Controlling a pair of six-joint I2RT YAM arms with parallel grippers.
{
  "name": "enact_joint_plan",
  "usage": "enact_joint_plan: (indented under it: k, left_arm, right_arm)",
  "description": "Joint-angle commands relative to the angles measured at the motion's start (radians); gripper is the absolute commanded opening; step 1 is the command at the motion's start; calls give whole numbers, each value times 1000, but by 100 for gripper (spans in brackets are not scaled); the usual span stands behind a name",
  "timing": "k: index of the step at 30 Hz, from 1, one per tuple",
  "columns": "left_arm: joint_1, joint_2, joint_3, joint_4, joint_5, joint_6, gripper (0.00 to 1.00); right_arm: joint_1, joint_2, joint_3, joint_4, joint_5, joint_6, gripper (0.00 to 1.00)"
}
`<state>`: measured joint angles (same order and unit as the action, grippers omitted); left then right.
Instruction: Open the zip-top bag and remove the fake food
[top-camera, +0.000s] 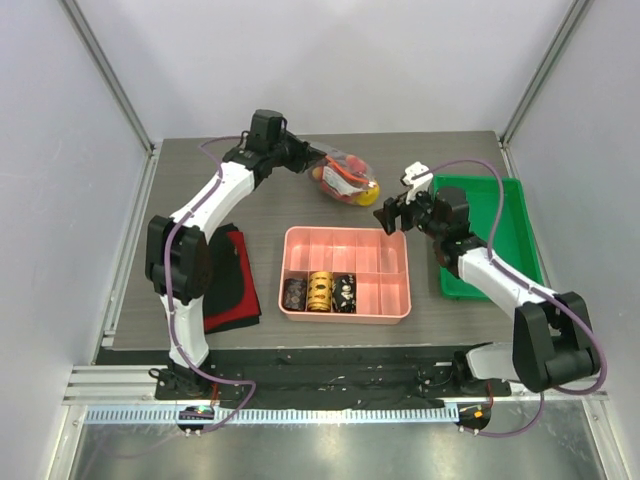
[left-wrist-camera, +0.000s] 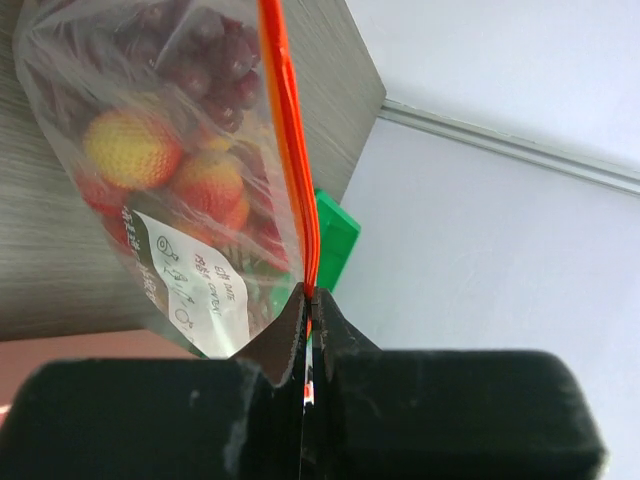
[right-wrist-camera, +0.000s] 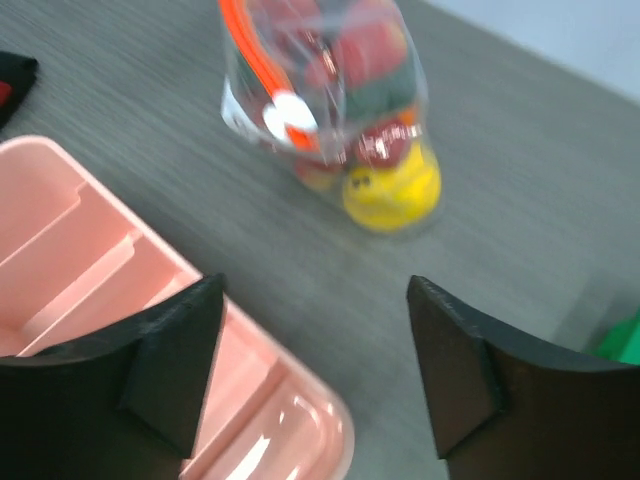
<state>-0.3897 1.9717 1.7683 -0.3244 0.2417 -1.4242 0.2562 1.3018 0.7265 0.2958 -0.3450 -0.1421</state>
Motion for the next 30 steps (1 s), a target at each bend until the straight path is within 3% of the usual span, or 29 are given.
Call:
enact_joint_plan:
  k: [1, 5, 8, 10, 20, 26, 28, 29, 30]
  left_arm:
    - [-1, -10, 49, 30, 51, -58, 0]
    - [0, -10, 80, 16, 54, -56, 0]
    - [0, -5, 94, 2, 68, -55, 0]
    - [0, -10, 89, -4, 71, -55, 0]
    - [3, -8, 97, -30, 103, -32, 0]
    - [14, -11, 94, -34, 131, -21, 0]
    - [21, -13, 94, -12, 178, 7, 1]
    - [31, -14, 103, 5, 201, 51, 13]
    - [32, -14, 167, -28, 223, 115, 21]
  right_arm:
    - [3, 57, 1, 379, -117, -62, 74]
    - [-6, 160, 19, 508, -163, -8, 66]
    - [-15, 185, 37, 540, -166, 2, 65]
    - [-20, 205, 60, 519, -173, -11, 58]
    - [-43, 323, 151, 572, -164, 19, 60]
    - [-48, 370, 159, 620, -201, 65, 40]
    - [-51, 373, 154, 632, -212, 88, 27]
    - [-49, 373, 157, 631, -233, 94, 22]
    - [-51, 370, 162, 628, -245, 101, 11]
